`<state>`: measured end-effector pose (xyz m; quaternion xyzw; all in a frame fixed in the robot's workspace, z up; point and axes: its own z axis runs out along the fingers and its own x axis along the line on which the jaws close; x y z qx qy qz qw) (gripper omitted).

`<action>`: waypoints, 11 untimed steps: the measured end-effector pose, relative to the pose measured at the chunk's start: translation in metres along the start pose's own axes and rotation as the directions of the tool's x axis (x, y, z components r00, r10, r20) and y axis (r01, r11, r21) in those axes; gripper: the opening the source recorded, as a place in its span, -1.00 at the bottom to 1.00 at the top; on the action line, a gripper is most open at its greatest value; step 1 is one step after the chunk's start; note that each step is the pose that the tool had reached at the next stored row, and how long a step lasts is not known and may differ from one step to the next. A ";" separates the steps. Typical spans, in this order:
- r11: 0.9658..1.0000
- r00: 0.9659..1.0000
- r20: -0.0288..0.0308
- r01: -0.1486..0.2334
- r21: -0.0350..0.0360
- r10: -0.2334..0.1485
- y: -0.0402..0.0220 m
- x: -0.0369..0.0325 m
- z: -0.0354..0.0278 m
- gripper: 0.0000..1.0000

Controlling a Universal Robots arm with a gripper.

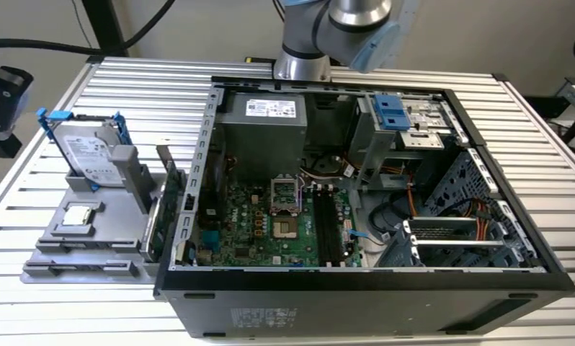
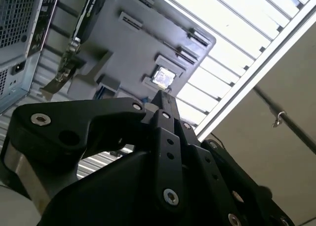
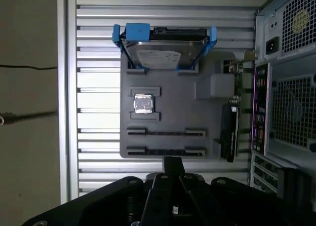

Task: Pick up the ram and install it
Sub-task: 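Pick up the ram and move it above insertion slot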

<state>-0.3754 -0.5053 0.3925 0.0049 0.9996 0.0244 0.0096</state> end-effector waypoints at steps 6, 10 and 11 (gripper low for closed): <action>1.000 1.000 0.000 -0.001 0.000 0.001 -0.0192 -0.0002 -0.0009 -1.00; 1.000 1.000 0.000 -0.009 0.000 0.009 -0.0213 -0.0002 -0.0010 -1.00; 1.000 1.000 0.000 -0.009 0.000 0.009 -0.0213 -0.0002 -0.0010 -1.00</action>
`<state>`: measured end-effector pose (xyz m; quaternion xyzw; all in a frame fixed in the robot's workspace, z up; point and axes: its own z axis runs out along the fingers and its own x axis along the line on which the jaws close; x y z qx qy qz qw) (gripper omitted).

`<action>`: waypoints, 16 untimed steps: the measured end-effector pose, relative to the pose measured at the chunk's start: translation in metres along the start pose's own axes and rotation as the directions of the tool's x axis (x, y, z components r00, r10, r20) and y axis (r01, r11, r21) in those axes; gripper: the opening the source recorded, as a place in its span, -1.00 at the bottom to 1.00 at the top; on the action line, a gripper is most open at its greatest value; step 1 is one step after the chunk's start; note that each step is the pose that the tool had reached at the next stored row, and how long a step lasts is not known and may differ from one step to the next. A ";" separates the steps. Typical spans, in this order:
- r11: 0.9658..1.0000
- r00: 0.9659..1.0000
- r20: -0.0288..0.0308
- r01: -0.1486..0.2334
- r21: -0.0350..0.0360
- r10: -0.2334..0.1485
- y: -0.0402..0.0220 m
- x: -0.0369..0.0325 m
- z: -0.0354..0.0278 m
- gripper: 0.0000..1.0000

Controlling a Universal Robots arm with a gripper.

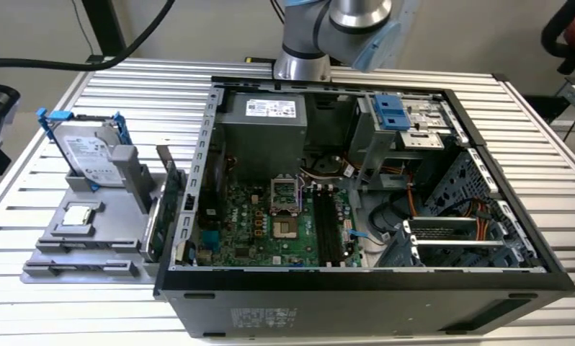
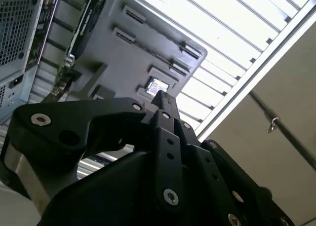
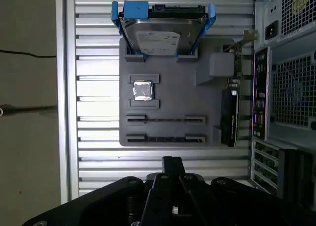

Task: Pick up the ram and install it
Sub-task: 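Pick up the ram and move it above insertion slot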

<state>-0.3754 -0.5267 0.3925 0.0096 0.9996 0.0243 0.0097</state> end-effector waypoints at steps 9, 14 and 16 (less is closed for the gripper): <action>1.000 1.000 0.000 0.000 0.000 0.000 -0.0001 0.0000 0.0000 -1.00; 1.000 1.000 0.000 0.002 0.001 -0.002 0.0000 0.0001 0.0000 -1.00; 1.000 1.000 -0.001 0.014 0.000 -0.014 0.0000 0.0002 0.0000 -1.00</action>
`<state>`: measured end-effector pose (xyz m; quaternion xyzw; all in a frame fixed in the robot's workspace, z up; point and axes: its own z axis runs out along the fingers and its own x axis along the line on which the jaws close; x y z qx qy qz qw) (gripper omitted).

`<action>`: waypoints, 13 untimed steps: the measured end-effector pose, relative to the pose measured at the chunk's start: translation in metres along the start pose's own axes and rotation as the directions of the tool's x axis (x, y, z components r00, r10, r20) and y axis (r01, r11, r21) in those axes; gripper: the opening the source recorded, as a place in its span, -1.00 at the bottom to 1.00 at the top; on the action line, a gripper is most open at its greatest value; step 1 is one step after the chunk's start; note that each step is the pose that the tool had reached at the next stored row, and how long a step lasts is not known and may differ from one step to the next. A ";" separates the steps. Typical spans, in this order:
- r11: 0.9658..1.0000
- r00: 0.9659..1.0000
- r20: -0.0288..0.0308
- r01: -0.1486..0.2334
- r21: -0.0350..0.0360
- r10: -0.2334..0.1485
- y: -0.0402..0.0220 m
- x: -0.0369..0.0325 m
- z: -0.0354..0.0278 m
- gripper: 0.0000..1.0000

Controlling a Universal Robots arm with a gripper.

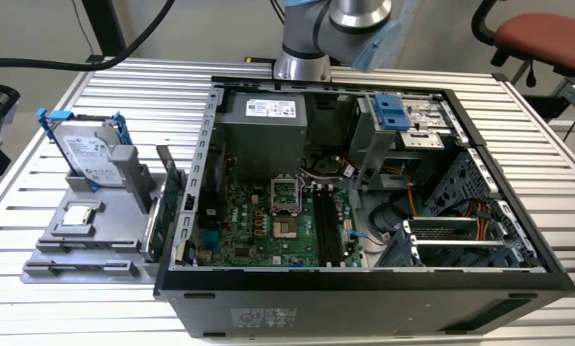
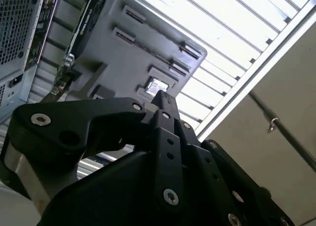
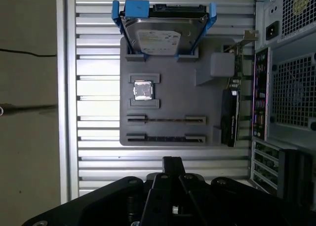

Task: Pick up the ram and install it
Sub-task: 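Pick up the ram and move it above insertion slot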

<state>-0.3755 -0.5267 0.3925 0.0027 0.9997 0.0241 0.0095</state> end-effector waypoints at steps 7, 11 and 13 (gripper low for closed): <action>0.996 0.996 -0.004 0.084 0.000 -0.084 0.0000 0.0001 0.0001 -1.00; 0.990 0.990 -0.007 0.138 0.002 -0.138 0.0001 0.0001 0.0001 -1.00; 0.986 0.986 -0.009 0.167 0.004 -0.167 0.0000 0.0000 0.0001 -1.00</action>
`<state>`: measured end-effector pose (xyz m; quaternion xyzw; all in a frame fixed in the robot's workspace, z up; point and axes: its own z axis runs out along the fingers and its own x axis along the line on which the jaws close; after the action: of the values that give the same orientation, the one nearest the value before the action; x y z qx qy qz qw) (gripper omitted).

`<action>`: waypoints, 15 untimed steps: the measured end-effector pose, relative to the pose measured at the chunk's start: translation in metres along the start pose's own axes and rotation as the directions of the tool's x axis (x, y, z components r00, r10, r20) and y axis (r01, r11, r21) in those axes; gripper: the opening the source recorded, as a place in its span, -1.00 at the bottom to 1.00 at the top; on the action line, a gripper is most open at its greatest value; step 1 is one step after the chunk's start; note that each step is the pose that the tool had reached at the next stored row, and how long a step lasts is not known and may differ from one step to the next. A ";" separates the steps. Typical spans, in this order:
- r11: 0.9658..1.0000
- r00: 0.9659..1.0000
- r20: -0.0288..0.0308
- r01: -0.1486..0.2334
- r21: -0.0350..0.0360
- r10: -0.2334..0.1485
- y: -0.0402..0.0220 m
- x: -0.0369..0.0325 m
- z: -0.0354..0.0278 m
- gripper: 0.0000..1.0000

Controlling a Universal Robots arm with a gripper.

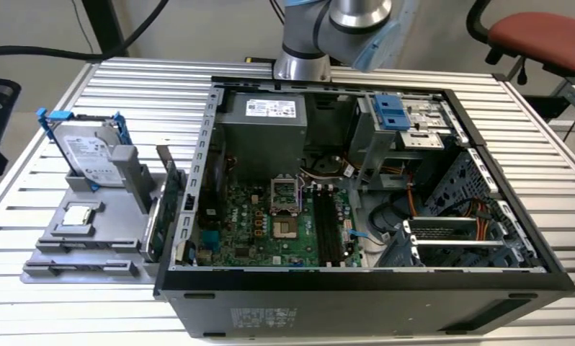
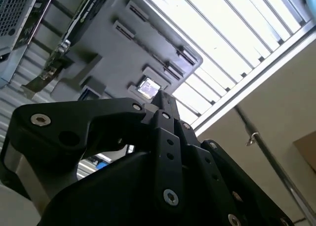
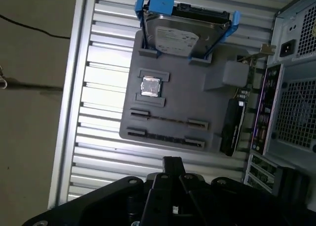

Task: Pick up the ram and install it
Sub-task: 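Pick up the ram and move it above insertion slot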

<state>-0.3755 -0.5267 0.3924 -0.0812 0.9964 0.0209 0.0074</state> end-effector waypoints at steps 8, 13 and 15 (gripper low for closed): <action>0.994 0.994 -0.006 0.110 0.007 -0.110 0.0002 0.0001 -0.0001 -1.00; 0.983 0.983 -0.010 0.181 0.009 -0.181 0.0002 0.0001 -0.0001 -1.00; 0.979 0.979 -0.011 0.205 0.009 -0.205 0.0002 0.0001 -0.0001 -1.00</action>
<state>-0.3757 -0.5265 0.3925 -0.1836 0.9829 0.0144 0.0048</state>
